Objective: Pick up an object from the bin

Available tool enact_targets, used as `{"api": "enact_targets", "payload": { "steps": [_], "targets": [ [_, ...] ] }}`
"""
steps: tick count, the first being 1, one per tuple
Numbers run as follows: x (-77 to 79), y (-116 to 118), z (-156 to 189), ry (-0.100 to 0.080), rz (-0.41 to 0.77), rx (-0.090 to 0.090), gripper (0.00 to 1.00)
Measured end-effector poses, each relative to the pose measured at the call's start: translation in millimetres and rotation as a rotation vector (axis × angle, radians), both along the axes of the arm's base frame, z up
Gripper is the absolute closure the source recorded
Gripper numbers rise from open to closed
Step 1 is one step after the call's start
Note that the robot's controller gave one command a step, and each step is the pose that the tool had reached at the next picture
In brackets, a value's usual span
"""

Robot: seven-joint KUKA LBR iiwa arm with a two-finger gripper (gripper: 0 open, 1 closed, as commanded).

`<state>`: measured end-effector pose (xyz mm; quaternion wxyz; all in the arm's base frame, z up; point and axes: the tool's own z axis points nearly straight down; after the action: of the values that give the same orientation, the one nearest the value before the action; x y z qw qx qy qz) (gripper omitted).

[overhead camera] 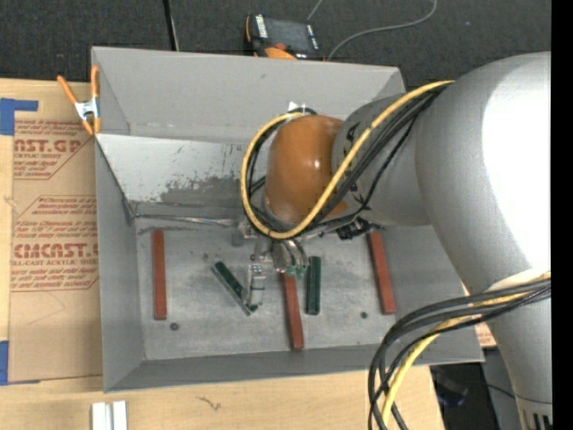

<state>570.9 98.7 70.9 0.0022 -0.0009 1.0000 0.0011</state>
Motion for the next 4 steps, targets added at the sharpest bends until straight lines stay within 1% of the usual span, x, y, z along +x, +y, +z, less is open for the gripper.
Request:
{"api": "enact_targets", "payload": {
  "steps": [1, 2, 3, 4],
  "targets": [
    [-21.9, 18.2, -0.6, 0.004, -0.009, 0.0, 0.0],
    [-30.3, -21.2, -0.7, 0.004, -0.112, -0.001, 0.0],
    [-45.1, 49.8, -0.7, 0.004, -0.126, 0.002, 0.0],
    [-89.8, 82.5, -0.2, -0.003, 0.066, 0.0, 0.0]
  ]
}}
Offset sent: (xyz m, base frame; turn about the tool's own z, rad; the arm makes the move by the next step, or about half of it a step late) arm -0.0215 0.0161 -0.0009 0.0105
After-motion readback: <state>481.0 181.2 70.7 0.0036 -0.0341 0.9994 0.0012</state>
